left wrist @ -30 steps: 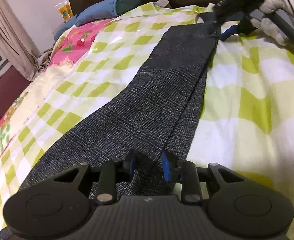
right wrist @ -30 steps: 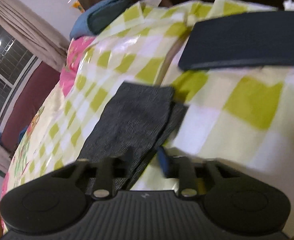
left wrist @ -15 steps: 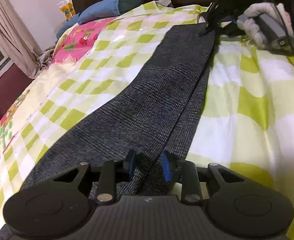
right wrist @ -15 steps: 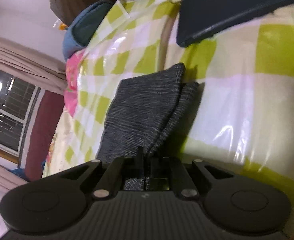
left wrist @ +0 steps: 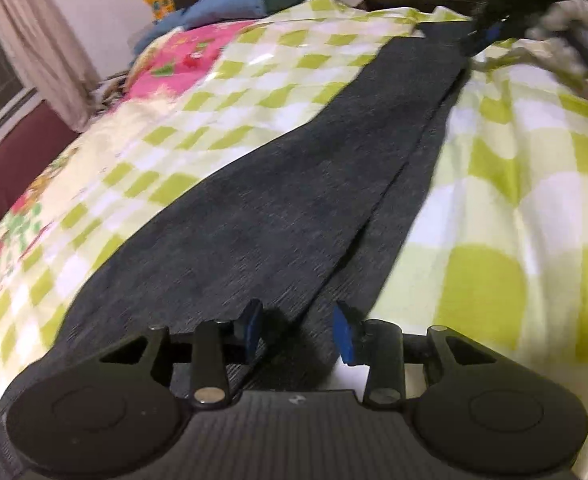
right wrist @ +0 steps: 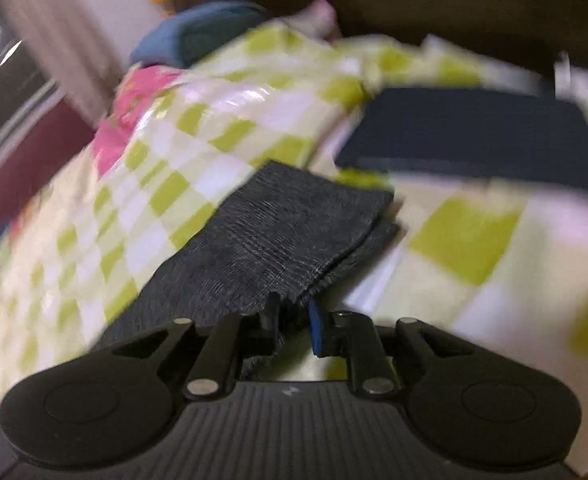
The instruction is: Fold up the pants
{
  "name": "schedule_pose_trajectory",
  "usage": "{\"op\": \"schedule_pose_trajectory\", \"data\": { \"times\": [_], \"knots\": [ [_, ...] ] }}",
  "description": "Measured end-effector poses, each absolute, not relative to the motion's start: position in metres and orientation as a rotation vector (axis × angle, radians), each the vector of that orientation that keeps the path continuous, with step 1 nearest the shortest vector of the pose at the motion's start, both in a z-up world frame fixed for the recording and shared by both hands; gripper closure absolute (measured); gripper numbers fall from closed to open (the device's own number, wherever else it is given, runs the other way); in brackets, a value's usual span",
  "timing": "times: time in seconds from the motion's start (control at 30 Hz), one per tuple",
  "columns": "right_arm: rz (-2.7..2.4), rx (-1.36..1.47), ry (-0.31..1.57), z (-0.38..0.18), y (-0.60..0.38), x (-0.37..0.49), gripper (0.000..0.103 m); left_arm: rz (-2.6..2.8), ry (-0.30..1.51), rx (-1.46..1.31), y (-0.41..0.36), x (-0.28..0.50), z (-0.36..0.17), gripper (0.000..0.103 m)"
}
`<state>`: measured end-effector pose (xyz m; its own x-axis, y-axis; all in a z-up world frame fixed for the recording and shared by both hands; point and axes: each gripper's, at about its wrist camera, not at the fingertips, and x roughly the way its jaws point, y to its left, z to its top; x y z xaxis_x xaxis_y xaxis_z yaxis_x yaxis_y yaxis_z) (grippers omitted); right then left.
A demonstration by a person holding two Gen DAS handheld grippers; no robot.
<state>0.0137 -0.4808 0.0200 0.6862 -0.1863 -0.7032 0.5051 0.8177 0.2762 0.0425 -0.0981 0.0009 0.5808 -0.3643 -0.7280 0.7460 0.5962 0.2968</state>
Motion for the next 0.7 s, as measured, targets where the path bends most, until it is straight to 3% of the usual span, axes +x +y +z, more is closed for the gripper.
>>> {"op": "schedule_pose_trajectory", "data": {
  "times": [0.17, 0.33, 0.47, 0.7],
  "knots": [
    [0.07, 0.18, 0.748, 0.047, -0.361, 0.011, 0.086, -0.623, 0.653, 0.663, -0.073, 0.042, 0.0, 0.051],
    [0.436, -0.3, 0.717, 0.032, -0.229, 0.018, 0.078, -0.603, 0.644, 0.665, -0.054, 0.041, -0.001, 0.051],
    [0.486, -0.52, 0.711, 0.007, -0.187, 0.024, 0.078, -0.615, 0.62, 0.68, -0.054, 0.04, -0.008, 0.051],
    [0.494, -0.625, 0.726, -0.008, -0.177, 0.023, 0.078, -0.594, 0.58, 0.6, -0.05, 0.051, -0.002, 0.052]
  ]
}}
